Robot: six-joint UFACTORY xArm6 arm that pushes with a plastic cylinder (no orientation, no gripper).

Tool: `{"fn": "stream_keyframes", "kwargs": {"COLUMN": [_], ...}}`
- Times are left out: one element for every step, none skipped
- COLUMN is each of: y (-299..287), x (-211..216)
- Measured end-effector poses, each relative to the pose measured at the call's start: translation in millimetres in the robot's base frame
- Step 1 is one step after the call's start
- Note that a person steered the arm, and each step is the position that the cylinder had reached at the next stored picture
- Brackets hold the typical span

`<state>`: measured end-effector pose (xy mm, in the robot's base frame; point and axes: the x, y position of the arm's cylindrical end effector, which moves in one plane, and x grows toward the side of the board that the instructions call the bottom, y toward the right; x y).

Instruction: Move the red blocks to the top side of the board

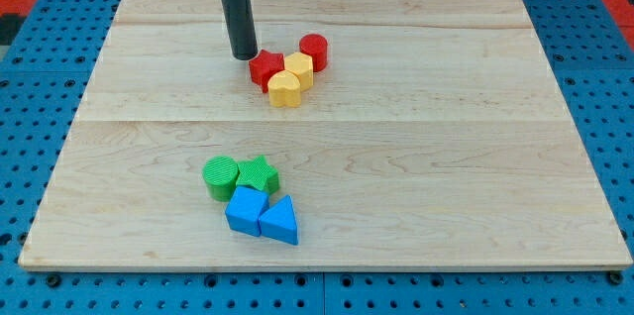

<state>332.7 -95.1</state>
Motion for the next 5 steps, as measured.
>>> {"fn": "stream_keyframes", "kwargs": {"y": [7.2,8.1,44.0,118.2,151.8], "x": [0.0,-8.1,-51.2,-30.9,46.6]}}
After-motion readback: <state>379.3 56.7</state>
